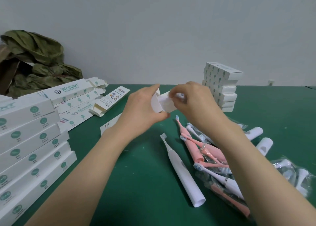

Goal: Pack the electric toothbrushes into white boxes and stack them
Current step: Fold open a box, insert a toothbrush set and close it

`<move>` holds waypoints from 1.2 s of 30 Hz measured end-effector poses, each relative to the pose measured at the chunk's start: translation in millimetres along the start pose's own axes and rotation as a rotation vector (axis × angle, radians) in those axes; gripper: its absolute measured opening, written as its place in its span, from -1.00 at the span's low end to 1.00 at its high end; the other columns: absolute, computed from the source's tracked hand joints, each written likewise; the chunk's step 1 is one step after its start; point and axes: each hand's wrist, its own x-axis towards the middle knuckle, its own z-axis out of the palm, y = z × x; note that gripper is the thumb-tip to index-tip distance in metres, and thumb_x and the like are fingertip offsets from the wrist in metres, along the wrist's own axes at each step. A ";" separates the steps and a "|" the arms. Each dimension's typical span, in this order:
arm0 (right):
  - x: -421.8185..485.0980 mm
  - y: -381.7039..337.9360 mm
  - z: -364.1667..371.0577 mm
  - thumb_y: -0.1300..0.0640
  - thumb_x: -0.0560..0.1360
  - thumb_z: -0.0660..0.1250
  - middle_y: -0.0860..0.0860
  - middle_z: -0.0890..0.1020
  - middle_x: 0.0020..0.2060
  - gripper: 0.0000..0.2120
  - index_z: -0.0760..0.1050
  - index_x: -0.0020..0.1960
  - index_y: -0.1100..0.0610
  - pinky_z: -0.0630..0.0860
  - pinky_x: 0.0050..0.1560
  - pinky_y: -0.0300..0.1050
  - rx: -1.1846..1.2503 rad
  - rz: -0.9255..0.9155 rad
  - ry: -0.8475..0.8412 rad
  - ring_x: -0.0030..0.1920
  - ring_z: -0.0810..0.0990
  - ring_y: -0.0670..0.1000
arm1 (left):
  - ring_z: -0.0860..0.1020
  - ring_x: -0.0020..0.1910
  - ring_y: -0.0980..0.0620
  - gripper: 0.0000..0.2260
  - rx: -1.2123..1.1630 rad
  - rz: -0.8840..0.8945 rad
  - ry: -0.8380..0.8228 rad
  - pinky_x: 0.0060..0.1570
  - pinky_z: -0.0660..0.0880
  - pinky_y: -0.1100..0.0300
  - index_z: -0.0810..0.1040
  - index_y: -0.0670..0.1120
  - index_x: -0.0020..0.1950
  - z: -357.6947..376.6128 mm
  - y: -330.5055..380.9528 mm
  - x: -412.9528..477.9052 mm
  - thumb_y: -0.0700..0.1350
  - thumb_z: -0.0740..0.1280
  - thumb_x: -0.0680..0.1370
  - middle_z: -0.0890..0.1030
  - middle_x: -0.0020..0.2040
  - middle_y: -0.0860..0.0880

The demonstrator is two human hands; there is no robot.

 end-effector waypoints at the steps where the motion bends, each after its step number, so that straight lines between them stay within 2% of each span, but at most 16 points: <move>1: -0.4 -0.7 3.1 0.25 0.54 0.22 0.04 0.38 -0.12 -0.76 0.60 0.11 0.12 0.18 -0.29 -0.20 -0.012 -0.018 -0.011 -0.18 0.37 0.01 | 0.38 -0.10 0.07 -0.35 0.006 0.013 -0.014 -0.20 0.21 0.43 0.47 -0.11 0.33 2.6 1.6 -0.2 -0.01 0.55 0.28 0.51 -0.05 0.00; 3: -1.4 -0.4 8.0 0.22 0.55 0.22 0.07 0.37 -0.07 -0.76 0.60 0.14 0.08 0.19 -0.25 -0.21 -0.029 0.022 -0.014 -0.15 0.40 0.06 | 0.46 0.01 0.00 -0.29 0.011 0.039 -0.033 -0.16 0.19 0.41 0.42 -0.11 0.38 8.4 3.9 -1.0 0.01 0.55 0.29 0.55 0.06 -0.04; 6: -2.0 3.9 8.9 0.18 0.50 0.31 0.08 0.56 0.00 -0.72 0.56 0.19 0.05 0.40 -0.04 -0.20 0.041 0.166 0.079 0.00 0.53 0.07 | 0.46 0.18 -0.07 -0.23 0.035 0.040 -0.029 -0.02 0.23 0.33 0.34 -0.13 0.45 17.3 5.6 -2.5 0.00 0.54 0.31 0.53 0.20 -0.09; 9: -2.4 2.9 4.5 0.15 0.42 0.44 -0.09 0.57 -0.18 -0.71 0.55 0.13 0.10 0.42 -0.07 -0.31 0.305 0.247 0.184 -0.08 0.56 -0.08 | 0.41 0.24 -0.11 -0.24 0.111 0.043 0.024 0.07 0.24 0.22 0.26 -0.17 0.48 30.1 8.2 -8.0 -0.05 0.52 0.37 0.50 0.22 -0.12; 11: -1.7 -0.5 6.2 0.19 0.43 0.42 -0.08 0.61 -0.15 -0.76 0.56 0.09 0.14 0.51 0.03 -0.24 0.450 0.272 0.160 -0.07 0.60 -0.11 | 0.39 0.25 -0.12 -0.25 0.132 0.051 0.071 0.10 0.20 0.18 0.24 -0.19 0.49 36.0 9.8 -11.6 -0.08 0.51 0.39 0.50 0.23 -0.13; 13: -1.6 -3.0 10.5 0.26 0.45 0.37 -0.01 0.65 -0.06 -0.80 0.57 0.07 0.17 0.54 0.11 -0.09 0.550 0.285 0.178 -0.03 0.63 -0.07 | 0.39 0.25 -0.13 -0.25 0.109 0.037 0.113 0.11 0.21 0.18 0.23 -0.21 0.49 36.1 9.3 -11.7 -0.10 0.50 0.40 0.50 0.23 -0.14; 16: -2.9 -3.1 18.5 0.24 0.48 0.35 -0.02 0.66 -0.07 -0.87 0.58 0.01 0.13 0.56 0.06 -0.06 0.560 0.287 0.288 -0.09 0.65 -0.06 | 0.42 0.23 -0.15 -0.25 0.059 0.029 0.153 0.10 0.21 0.21 0.26 -0.23 0.47 30.9 9.8 -8.6 -0.12 0.52 0.37 0.52 0.21 -0.16; 19: -5.8 -1.5 25.0 0.23 0.49 0.35 -0.08 0.65 -0.18 -0.91 0.60 -0.03 0.12 0.53 0.01 -0.20 0.477 0.203 0.375 -0.16 0.62 -0.13 | 0.44 0.22 -0.15 -0.25 0.027 0.023 0.175 0.08 0.20 0.25 0.28 -0.23 0.46 27.9 11.3 -7.7 -0.13 0.53 0.36 0.53 0.20 -0.16; 22: -6.9 -3.5 28.4 0.29 0.49 0.30 -0.04 0.66 -0.19 -0.86 0.61 -0.04 0.15 0.44 -0.13 -0.33 0.318 -0.001 0.238 -0.22 0.55 -0.12 | 0.45 0.20 -0.16 -0.29 -0.001 0.024 0.175 0.07 0.21 0.27 0.30 -0.24 0.45 25.6 9.5 -6.5 -0.16 0.50 0.37 0.54 0.18 -0.18; 26: -3.6 -2.8 26.9 0.39 0.46 0.15 0.15 0.64 -0.18 -0.74 0.61 -0.05 0.26 0.36 -0.14 -0.09 0.149 -0.098 0.031 -0.13 0.53 0.14 | 0.46 0.18 -0.15 -0.30 -0.030 0.042 0.143 0.04 0.24 0.29 0.30 -0.22 0.46 27.3 8.3 -7.0 -0.20 0.48 0.36 0.54 0.14 -0.17; 29: -5.1 0.6 20.5 0.35 0.47 0.22 0.02 0.62 -0.10 -0.75 0.61 0.01 0.16 0.40 -0.04 -0.18 0.260 0.014 0.166 -0.09 0.51 -0.02 | 0.46 0.20 -0.11 -0.27 -0.052 0.036 0.171 0.00 0.21 0.36 0.31 -0.19 0.46 24.9 10.0 -6.0 -0.13 0.52 0.35 0.54 0.17 -0.12; 31: -4.2 4.3 15.5 0.23 0.50 0.30 -0.04 0.57 -0.05 -0.80 0.55 0.11 0.12 0.40 0.05 -0.17 0.318 0.084 0.290 -0.05 0.47 -0.08 | 0.47 0.18 -0.07 -0.26 -0.072 0.038 0.220 -0.03 0.18 0.42 0.34 -0.18 0.44 18.6 10.4 -3.6 -0.07 0.54 0.33 0.55 0.18 -0.11; 32: -3.4 6.4 13.9 0.16 0.51 0.31 -0.03 0.56 -0.03 -0.77 0.51 0.16 0.11 0.40 0.07 -0.15 0.309 0.120 0.281 -0.02 0.46 -0.07 | 0.47 0.16 -0.02 -0.27 -0.094 0.043 0.241 -0.03 0.17 0.45 0.36 -0.17 0.43 14.6 9.9 -2.5 -0.04 0.54 0.33 0.56 0.17 -0.09; 33: -2.4 8.7 13.2 0.11 0.52 0.30 -0.02 0.56 -0.05 -0.77 0.50 0.16 0.11 0.41 0.03 -0.14 0.319 0.158 0.235 -0.03 0.47 -0.06 | 0.45 0.14 0.06 -0.26 -0.120 0.052 0.251 -0.02 0.18 0.50 0.37 -0.16 0.43 10.2 9.0 -1.7 -0.01 0.55 0.31 0.55 0.16 -0.04; 34: -1.6 9.1 12.1 0.10 0.53 0.27 0.02 0.56 -0.14 -0.83 0.52 0.06 0.15 0.42 -0.09 -0.14 0.391 0.201 0.174 -0.14 0.47 -0.06 | 0.41 0.11 0.15 -0.23 -0.145 0.069 0.243 0.00 0.17 0.56 0.37 -0.13 0.43 6.5 7.7 -1.3 0.03 0.56 0.29 0.53 0.14 0.02; 36: -0.8 5.0 9.8 0.14 0.54 0.22 0.17 0.37 -0.37 -0.71 0.41 -0.24 0.35 0.27 -0.36 -0.14 0.658 0.273 0.104 -0.40 0.30 -0.01 | 0.30 0.05 0.32 -0.08 -0.157 0.114 0.157 0.01 0.13 0.63 0.27 -0.05 0.49 1.5 4.9 -1.3 0.12 0.57 0.22 0.41 0.13 0.14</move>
